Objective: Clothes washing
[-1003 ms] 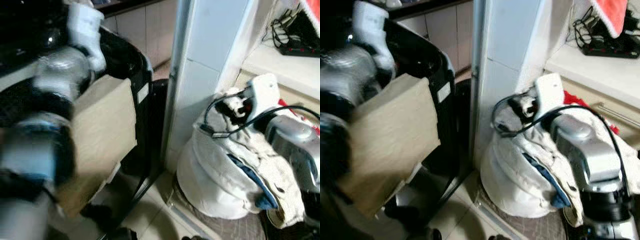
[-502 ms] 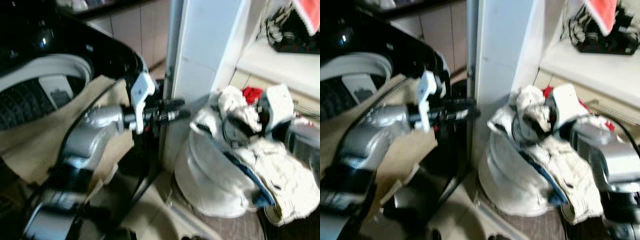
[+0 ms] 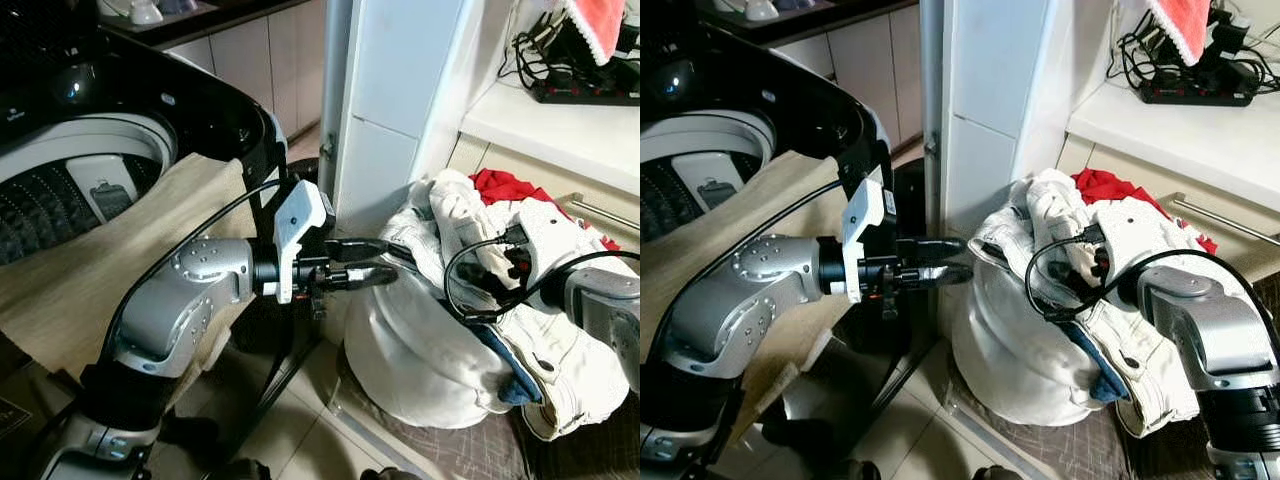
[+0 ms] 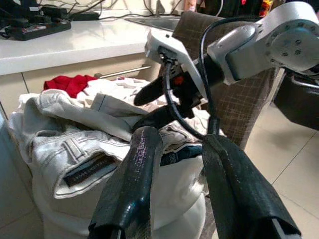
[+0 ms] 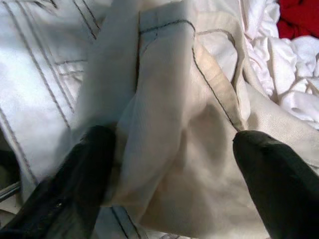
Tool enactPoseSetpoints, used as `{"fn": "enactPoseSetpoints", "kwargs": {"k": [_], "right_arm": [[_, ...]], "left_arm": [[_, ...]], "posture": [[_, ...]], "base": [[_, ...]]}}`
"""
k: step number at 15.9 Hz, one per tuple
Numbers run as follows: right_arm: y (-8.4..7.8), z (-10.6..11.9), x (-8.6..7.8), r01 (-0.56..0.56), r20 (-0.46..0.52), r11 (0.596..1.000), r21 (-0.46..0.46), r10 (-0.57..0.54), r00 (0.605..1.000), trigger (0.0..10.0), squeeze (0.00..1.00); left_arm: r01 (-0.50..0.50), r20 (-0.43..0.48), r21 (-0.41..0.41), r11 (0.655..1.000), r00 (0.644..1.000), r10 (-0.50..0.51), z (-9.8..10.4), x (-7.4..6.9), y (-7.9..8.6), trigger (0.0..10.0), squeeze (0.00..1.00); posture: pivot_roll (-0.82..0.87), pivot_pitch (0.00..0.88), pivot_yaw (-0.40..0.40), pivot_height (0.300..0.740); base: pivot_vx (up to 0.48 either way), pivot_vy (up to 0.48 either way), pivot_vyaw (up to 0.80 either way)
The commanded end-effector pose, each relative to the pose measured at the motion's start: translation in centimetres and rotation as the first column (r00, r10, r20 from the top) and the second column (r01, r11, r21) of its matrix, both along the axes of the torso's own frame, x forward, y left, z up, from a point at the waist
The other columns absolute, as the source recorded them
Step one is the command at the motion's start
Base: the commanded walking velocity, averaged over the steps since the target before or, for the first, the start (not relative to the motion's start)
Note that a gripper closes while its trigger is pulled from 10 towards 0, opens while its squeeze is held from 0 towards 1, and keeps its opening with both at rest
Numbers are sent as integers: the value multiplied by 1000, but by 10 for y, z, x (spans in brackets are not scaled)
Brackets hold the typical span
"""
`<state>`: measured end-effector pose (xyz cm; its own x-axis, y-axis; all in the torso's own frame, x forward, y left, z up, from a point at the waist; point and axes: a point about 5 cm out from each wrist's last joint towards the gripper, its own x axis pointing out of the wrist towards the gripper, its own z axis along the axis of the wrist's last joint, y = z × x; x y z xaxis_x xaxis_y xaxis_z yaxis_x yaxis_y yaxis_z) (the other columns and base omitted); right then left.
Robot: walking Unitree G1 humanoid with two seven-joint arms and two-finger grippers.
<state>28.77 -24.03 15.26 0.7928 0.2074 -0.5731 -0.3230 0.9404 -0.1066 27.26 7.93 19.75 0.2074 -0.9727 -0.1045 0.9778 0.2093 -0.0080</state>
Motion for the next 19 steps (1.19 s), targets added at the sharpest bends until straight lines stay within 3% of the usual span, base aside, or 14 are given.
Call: {"fn": "enactPoseSetpoints", "kwargs": {"k": [1, 19], "right_arm": [[-6, -2, -1, 11, -5, 1000, -26, -11, 1000, 0, 0], [-13, 5, 2, 5, 73, 998, 59, -10, 997, 0, 0]], "left_arm": [[6, -3, 5, 1000, 1000, -6, 0, -4, -2, 10000, 0], [-75, -14, -31, 997, 997, 74, 3, -4, -1, 10000, 0]], "posture": [[-127, 51, -4, 740], [-126, 43, -1, 740]], "base": [[0, 0, 0], [0, 0, 0]]}}
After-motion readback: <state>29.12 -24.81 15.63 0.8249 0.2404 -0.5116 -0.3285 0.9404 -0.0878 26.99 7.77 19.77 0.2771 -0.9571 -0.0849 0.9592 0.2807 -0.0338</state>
